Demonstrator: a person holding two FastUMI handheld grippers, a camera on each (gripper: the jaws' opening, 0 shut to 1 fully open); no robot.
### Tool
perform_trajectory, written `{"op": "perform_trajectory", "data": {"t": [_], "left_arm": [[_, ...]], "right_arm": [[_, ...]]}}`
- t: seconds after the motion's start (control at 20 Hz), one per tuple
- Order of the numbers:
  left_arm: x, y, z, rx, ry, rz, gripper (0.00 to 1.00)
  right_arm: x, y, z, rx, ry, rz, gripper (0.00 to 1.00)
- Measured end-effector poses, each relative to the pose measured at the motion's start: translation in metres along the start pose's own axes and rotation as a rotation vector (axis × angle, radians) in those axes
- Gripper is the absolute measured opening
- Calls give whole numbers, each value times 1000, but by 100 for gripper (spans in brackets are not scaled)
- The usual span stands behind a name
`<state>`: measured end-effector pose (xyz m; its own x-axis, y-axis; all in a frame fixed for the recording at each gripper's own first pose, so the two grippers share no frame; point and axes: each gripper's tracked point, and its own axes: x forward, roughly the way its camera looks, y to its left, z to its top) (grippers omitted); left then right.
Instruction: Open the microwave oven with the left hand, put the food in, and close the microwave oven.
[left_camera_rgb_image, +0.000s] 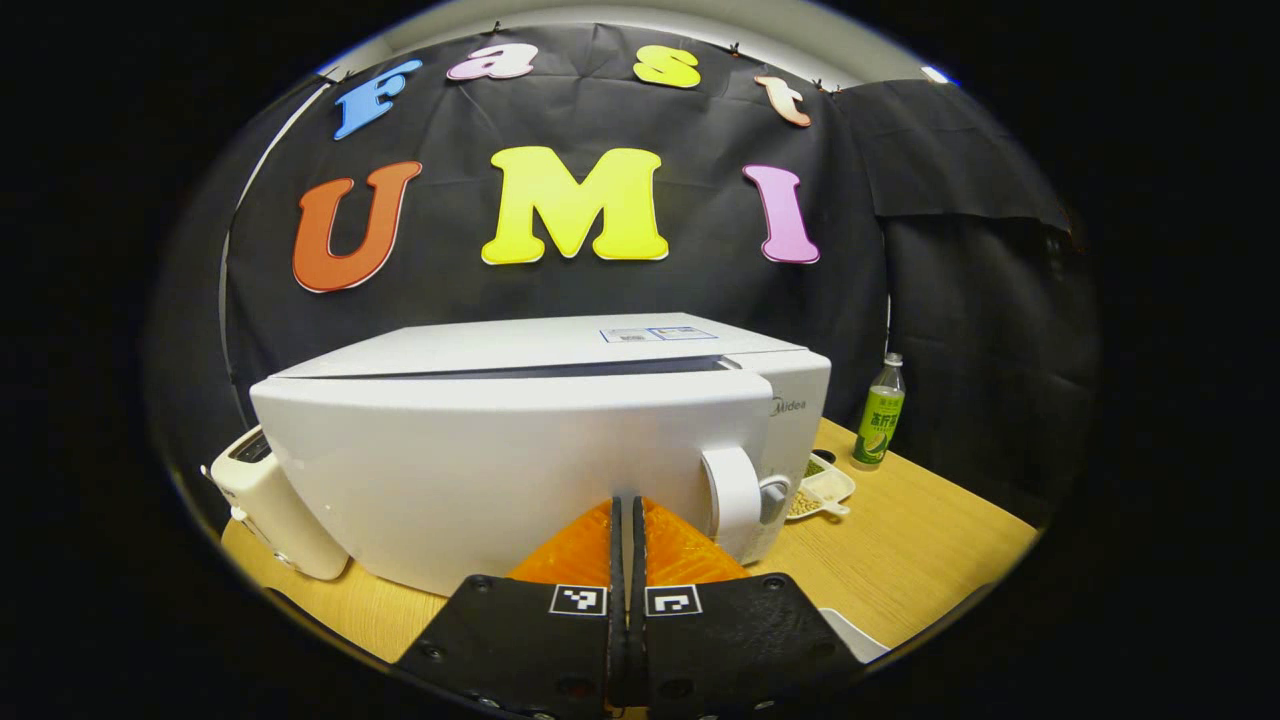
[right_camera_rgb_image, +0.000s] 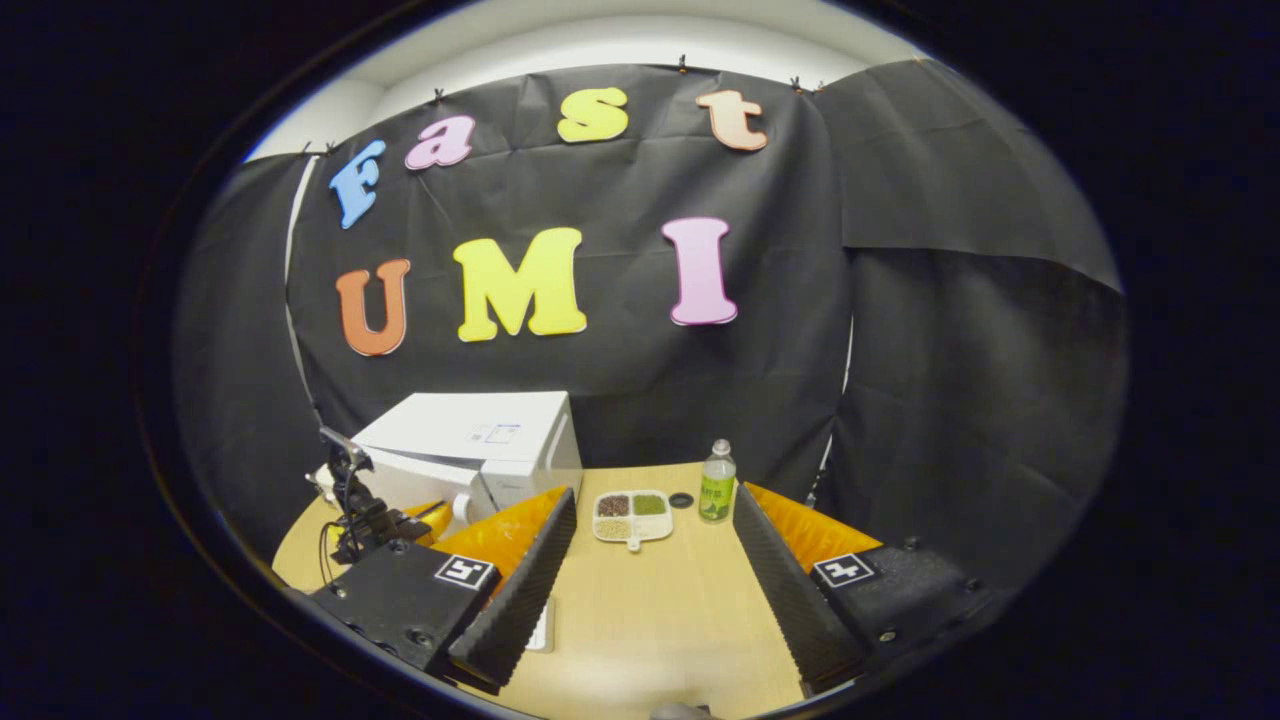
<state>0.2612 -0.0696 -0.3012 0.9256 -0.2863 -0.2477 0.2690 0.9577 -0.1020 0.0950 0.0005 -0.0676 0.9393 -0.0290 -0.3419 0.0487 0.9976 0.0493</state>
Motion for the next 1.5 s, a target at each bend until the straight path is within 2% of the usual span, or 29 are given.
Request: {"op": "perform_trajectory", "data": {"t": [0.05, 0.1, 0.15, 0.25, 0.3, 0.4, 0.45, 0.5, 0.55, 0.6, 0.65, 0.7, 0.75, 0.85, 0.9, 1.25, 1.3, 1.35, 1.4, 1.45, 1.5], "left_arm": [[5, 1, 1, -3, 8, 13, 0], [12, 3, 3, -3, 2, 19, 0], [14, 1, 1, -14, 14, 15, 0], [14, 1, 1, -13, 10, 22, 0], [14, 1, -1, -5, 17, 21, 0], [12, 1, -1, 2, 25, 31, 0], [7, 1, 0, 5, 32, 38, 0], [2, 1, 2, 1, 32, 36, 0], [-3, 4, 7, -6, 31, 42, 0], [-11, 5, 11, -12, 26, 44, 0], [-21, 8, 17, -12, 20, 53, 0], [-29, 10, 20, -11, 16, 55, 0], [-37, 11, 22, -14, 20, 53, 0], [-52, 14, 26, -18, 30, 66, 63], [-62, 17, 31, -14, 26, 81, 95], [-134, 39, 81, -33, -24, 142, 95], [-147, 46, 91, -33, -36, 157, 95], [-162, 53, 103, -36, -55, 167, 95], [-178, 60, 116, -41, -76, 174, 96], [-191, 67, 127, -44, -96, 181, 96], [-206, 75, 137, -37, -111, 196, 95]], "right_arm": [[1, -1, -2, 1, 3, -3, 92], [3, -2, -2, 5, 4, -6, 92], [4, -1, -4, 7, 5, -4, 100], [7, -1, -5, 6, 9, -2, 100], [8, 0, -4, 6, 8, -1, 92], [9, 4, -4, 1, 10, 12, 92], [8, 6, -3, -3, 6, 18, 100], [8, 9, 0, -7, -1, 25, 92], [9, 12, 2, -15, -7, 34, 92], [11, 14, 5, -21, -15, 38, 100], [13, 19, 9, -28, -23, 46, 92], [15, 24, 13, -35, -33, 56, 100], [16, 30, 16, -39, -44, 71, 100], [15, 43, 21, -36, -65, 99, 100], [15, 50, 23, -40, -73, 109, 92], [-7, 79, 40, -54, -139, 146, 92], [-11, 81, 43, -55, -149, 144, 100], [-15, 83, 44, -58, -158, 141, 92], [-20, 86, 46, -59, -167, 137, 92], [-24, 88, 47, -60, -176, 136, 100], [-28, 90, 48, -59, -185, 132, 100]]}}
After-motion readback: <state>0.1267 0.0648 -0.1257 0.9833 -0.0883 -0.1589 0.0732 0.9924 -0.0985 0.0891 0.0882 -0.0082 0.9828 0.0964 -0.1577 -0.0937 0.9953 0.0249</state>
